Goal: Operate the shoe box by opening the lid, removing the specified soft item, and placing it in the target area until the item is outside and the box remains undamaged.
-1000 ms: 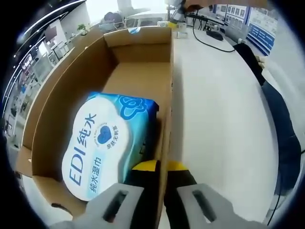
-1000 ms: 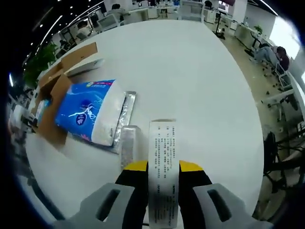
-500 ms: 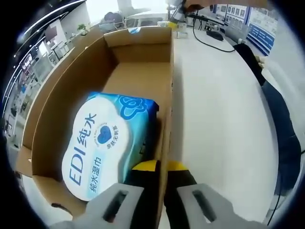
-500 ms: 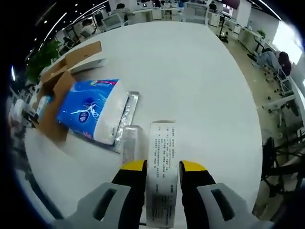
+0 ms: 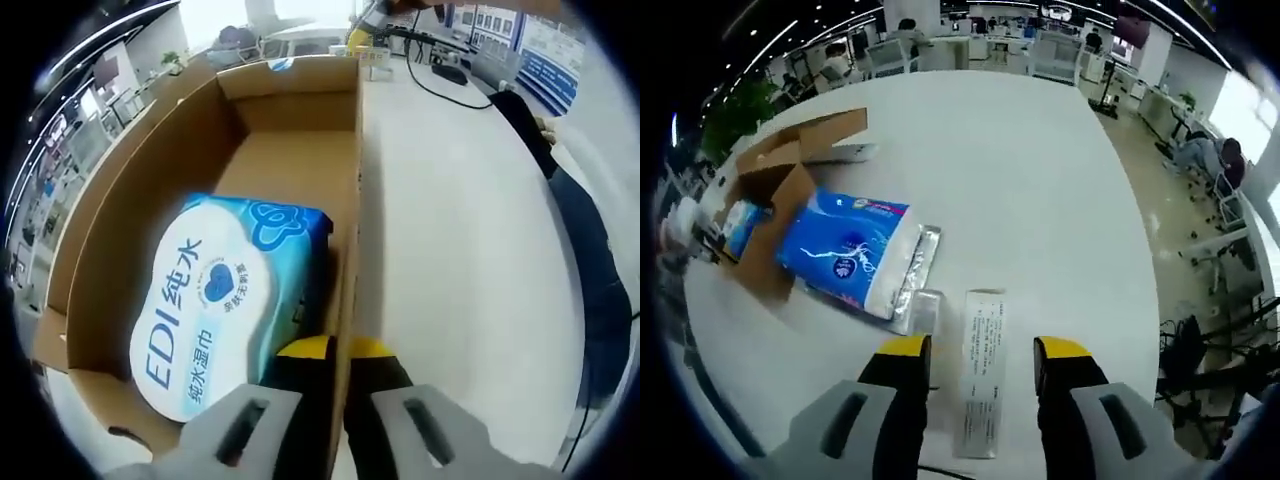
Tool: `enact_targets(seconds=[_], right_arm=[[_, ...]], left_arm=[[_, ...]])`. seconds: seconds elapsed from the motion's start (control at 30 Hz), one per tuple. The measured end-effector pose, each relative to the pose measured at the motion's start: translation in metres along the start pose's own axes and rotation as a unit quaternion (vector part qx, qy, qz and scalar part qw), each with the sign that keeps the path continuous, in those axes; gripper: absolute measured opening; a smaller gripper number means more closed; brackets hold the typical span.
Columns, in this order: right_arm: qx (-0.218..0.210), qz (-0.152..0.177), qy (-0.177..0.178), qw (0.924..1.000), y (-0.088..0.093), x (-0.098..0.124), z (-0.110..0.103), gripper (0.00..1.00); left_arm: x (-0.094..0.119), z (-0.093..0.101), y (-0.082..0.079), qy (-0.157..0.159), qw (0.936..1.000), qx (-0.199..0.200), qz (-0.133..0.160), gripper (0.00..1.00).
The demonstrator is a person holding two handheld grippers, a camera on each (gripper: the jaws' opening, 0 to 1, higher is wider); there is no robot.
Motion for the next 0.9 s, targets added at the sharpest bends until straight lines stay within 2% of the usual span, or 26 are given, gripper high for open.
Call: enact_targets(seconds=[0.1,0.17,0.2,0.3,0.43,0.67,0.77,0.8,0.9], right_arm=[[0.028,0.021,0.006,0.9994,-0.012,0.016,-0.010,0.51],[0.037,0.030,0.006,0.9989,-0.018,0.025,-0.017,0.52],[0.057,0.045,0.004,0.9973,-0.026,0.032,-0.023,0.53],[0.068,0.056,0.005,0.9961,-0.039,0.051,-0.039,0.57],[0.092,0.072,0.006,0.9931,-0.054,0.065,-0.055,0.66],[0.140,0.088,-0.006,0.9862,-0.082,0.083,-0.099,0.75],[0.185,0.106,-0.026,0.9767,-0.097,0.087,-0.123,0.77],[0.207,0.119,-0.039,0.9703,-0.105,0.090,-0.138,0.77],[0.235,0.117,-0.042,0.9640,-0.114,0.091,-0.156,0.77]], left_arm=[[0.000,0.000,0.000,-0.001,1.0000,-0.002,0.001,0.02],[0.000,0.000,0.000,-0.001,1.0000,-0.002,0.001,0.02],[0.000,0.000,0.000,0.000,1.0000,-0.001,0.001,0.02],[-0.001,-0.001,0.001,0.002,1.0000,-0.002,0.001,0.02],[0.000,0.000,0.000,0.001,1.0000,-0.002,0.002,0.02],[0.000,0.001,0.000,-0.002,1.0000,-0.006,0.004,0.02],[0.000,0.001,0.000,-0.003,1.0000,-0.004,0.003,0.02],[0.000,0.001,0.000,-0.003,1.0000,-0.006,0.004,0.02],[0.000,0.001,0.000,-0.002,0.9999,-0.011,0.006,0.02]])
Point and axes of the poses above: the point that each gripper's makers call its tool centre point, and the gripper's own axes: x roughly backward along the fingers, z roughly to its right, y roughly out of its underside, the point moved 7 cm from there along x, roughly backward along the fingers, and after that the axes turned 5 degrees about -z, right-handed, at the moved point
